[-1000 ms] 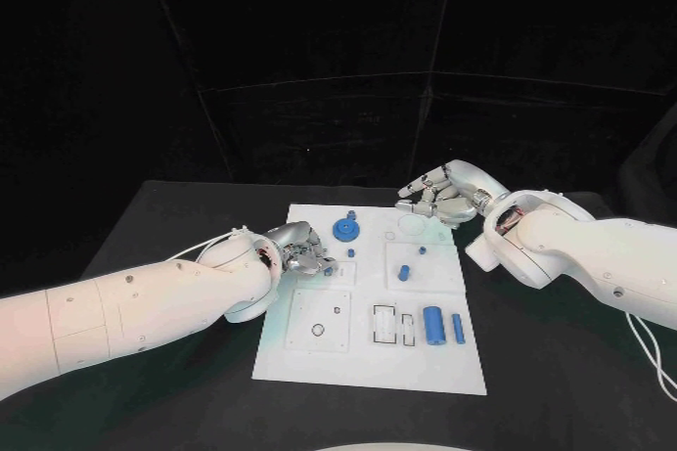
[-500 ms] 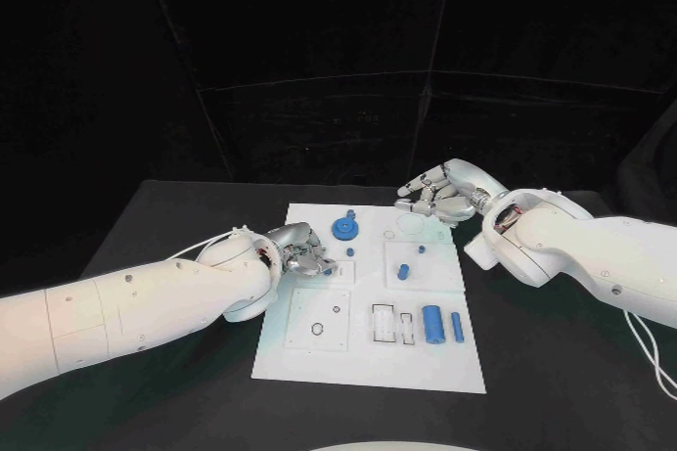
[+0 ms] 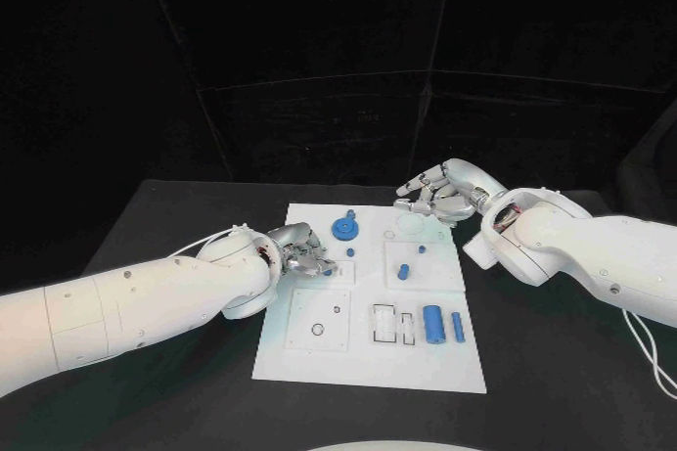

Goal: Assemble the parts on the task board

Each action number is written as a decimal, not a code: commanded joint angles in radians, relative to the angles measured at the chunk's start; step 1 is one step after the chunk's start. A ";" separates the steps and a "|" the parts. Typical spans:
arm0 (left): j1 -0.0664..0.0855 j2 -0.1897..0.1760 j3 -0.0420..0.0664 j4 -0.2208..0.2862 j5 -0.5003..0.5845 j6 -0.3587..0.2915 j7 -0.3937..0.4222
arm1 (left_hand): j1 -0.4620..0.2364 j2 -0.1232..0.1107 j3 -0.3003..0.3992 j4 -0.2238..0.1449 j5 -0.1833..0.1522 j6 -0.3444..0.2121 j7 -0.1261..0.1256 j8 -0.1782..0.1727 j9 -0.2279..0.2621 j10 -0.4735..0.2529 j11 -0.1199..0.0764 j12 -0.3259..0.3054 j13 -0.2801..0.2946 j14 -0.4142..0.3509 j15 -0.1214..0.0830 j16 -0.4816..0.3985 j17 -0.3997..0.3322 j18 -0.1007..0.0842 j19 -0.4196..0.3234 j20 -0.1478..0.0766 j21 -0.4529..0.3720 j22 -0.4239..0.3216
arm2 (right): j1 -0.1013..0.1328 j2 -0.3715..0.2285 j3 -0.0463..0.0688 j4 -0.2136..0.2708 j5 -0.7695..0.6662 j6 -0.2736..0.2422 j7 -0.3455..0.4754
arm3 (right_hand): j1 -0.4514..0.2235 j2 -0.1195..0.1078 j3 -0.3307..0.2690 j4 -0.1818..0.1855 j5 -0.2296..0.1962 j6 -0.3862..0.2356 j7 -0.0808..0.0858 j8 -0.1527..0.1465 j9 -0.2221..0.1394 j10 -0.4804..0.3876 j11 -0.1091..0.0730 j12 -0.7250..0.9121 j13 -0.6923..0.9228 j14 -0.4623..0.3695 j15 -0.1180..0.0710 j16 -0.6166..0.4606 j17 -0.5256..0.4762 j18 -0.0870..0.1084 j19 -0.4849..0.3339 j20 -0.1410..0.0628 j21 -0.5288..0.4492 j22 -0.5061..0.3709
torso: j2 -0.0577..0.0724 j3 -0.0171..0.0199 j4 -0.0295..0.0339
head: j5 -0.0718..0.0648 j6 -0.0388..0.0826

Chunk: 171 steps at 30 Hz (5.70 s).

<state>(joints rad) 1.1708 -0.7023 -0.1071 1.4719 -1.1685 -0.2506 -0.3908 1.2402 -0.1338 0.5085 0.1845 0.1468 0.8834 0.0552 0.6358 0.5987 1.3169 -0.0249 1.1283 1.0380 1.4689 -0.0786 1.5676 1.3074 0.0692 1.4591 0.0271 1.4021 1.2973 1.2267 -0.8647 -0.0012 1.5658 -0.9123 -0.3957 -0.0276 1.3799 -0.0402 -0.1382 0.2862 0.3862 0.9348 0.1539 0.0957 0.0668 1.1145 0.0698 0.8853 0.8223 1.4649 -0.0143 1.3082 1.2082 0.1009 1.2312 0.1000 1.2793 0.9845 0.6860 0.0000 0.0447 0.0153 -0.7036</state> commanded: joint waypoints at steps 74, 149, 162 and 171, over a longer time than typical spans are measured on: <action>0.000 0.023 -0.002 -0.036 0.121 0.006 -0.049 | -0.251 -0.024 -0.129 0.078 -0.003 0.081 -0.032 0.023 0.010 0.032 -0.020 0.041 0.046 0.102 -0.023 0.003 0.263 -0.018 0.026 -0.018 0.012 0.032 | 0.002 0.012 0.000 -0.013 0.006 0.009 0.009 | -0.007 0.020 -0.015 0.000 0.012 -0.012 0.003 0.007 0.001 -0.028 0.000 -0.025 -0.028 0.010 0.008 -0.035 -0.034 0.027 -0.038 0.003 -0.039 -0.053 | 0.000 -0.0008 0.0005 | -0.012 0.000; 0.160 0.256 0.066 -0.542 0.124 0.545 -0.093 | -0.191 0.114 -0.555 0.106 -0.098 -0.008 0.019 -0.060 -0.059 -0.123 0.027 -0.119 -0.148 0.102 0.016 0.003 0.263 -0.002 -0.005 0.018 -0.050 -0.030 | 0.001 0.035 0.000 -0.035 0.012 0.010 0.013 | -0.011 0.022 -0.021 0.000 0.012 -0.015 0.004 0.008 0.001 -0.034 0.002 -0.028 -0.034 0.005 0.009 -0.045 -0.045 0.030 -0.049 0.004 -0.052 -0.072 | 0.000 -0.0022 0.0017 | -0.002 -0.005; 0.157 0.271 0.053 -0.563 0.116 0.588 -0.098 | -0.130 0.135 -0.563 0.093 -0.097 0.002 0.017 -0.061 -0.069 -0.118 0.025 -0.109 -0.142 0.102 0.015 0.003 0.263 -0.003 -0.004 0.017 -0.049 -0.026 | 0.001 0.039 0.000 -0.038 0.012 0.012 0.014 | -0.010 0.024 -0.021 -0.001 0.013 -0.015 0.004 0.008 0.001 -0.035 0.002 -0.028 -0.035 0.005 0.009 -0.045 -0.045 0.030 -0.050 0.004 -0.053 -0.073 | 0.000 -0.0016 0.0012 | -0.001 -0.009; 0.152 0.277 0.048 -0.567 0.114 0.595 -0.097 | -0.105 0.148 -0.562 0.090 -0.096 0.007 0.016 -0.061 -0.073 -0.116 0.024 -0.105 -0.141 0.102 0.014 0.003 0.263 -0.003 -0.003 0.016 -0.048 -0.023 | 0.001 0.041 0.000 -0.039 0.012 0.013 0.014 | -0.010 0.024 -0.021 -0.001 0.013 -0.016 0.005 0.009 0.001 -0.035 0.002 -0.029 -0.035 0.005 0.009 -0.046 -0.045 0.030 -0.050 0.004 -0.053 -0.073 | 0.000 -0.0013 0.0015 | -0.002 -0.011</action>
<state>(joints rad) 1.3213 -0.4269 -0.0590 0.9054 -1.0465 0.3240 -0.4973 1.1254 0.0143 -0.0523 0.2784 0.0539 0.8826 0.0693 0.5800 0.5269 1.2004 0.0017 1.0182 0.8966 1.4672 -0.0695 1.5675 1.3074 0.0693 1.4552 0.0381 1.3517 1.2731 1.2262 -0.8248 -0.0015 1.5259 -0.9029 -0.3877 -0.0235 1.3711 -0.0232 -0.1548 0.2865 0.3929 0.9244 0.1576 0.0996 0.0668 1.0841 0.0716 0.8628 0.7877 1.4649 -0.0143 1.2661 1.1639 0.1165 1.1848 0.1037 1.2295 0.9120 0.6858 -0.0014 0.0459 0.0147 -0.7145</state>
